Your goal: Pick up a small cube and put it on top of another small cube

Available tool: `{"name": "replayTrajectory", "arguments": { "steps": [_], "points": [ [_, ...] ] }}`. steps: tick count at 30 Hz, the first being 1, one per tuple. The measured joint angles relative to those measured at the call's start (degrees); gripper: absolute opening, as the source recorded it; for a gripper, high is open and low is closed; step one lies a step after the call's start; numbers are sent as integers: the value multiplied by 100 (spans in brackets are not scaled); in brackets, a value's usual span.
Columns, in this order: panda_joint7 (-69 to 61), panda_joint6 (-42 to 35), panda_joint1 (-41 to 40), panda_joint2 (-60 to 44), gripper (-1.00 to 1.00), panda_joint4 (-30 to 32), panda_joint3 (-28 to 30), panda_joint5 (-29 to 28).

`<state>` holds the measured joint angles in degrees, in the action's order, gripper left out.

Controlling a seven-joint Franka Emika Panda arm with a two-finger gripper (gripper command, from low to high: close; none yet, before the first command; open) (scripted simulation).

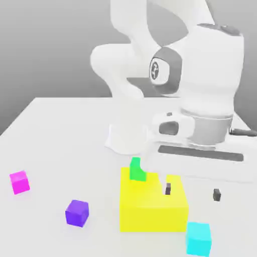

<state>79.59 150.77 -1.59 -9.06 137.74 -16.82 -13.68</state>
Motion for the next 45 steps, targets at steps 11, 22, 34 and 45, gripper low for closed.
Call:
{"name": "replayTrajectory", "arguments": {
  "steps": [11, 22, 34, 45],
  "points": [
    [656, 1081, 585, -1714, -100, -112, 431, -382],
    [83, 337, 226, -684, -100, 64, -89, 155],
    [-1846, -664, -30, 1664, -100, 1268, 109, 571],
    [-4150, -1522, 566, 3955, -100, 2457, 1072, 1656]
  ]
}}
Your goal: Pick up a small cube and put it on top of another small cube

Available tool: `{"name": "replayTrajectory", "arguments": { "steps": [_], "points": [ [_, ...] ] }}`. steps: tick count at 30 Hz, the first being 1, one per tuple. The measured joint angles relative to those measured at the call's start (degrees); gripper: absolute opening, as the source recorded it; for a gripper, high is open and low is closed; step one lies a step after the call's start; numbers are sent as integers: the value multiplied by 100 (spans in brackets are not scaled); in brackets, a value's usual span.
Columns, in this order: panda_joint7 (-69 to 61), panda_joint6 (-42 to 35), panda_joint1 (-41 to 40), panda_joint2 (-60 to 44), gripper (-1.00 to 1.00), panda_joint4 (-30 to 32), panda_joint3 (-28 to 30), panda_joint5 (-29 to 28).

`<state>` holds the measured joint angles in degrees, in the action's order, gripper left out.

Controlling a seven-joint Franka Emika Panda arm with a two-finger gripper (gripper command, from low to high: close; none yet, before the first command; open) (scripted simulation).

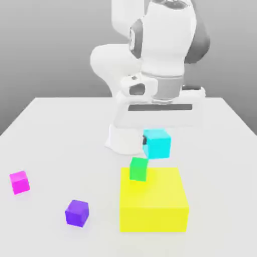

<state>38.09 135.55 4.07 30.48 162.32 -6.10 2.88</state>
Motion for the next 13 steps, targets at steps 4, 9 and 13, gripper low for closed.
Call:
{"name": "replayTrajectory", "arguments": {
  "steps": [4, 9, 13],
  "points": [
    [-236, -150, -122, 481, -100, 639, 212, 69],
    [-243, 945, -196, -340, -100, 975, 156, 95],
    [-243, 1158, -199, -507, 100, 1023, 149, 97]
  ]
}}
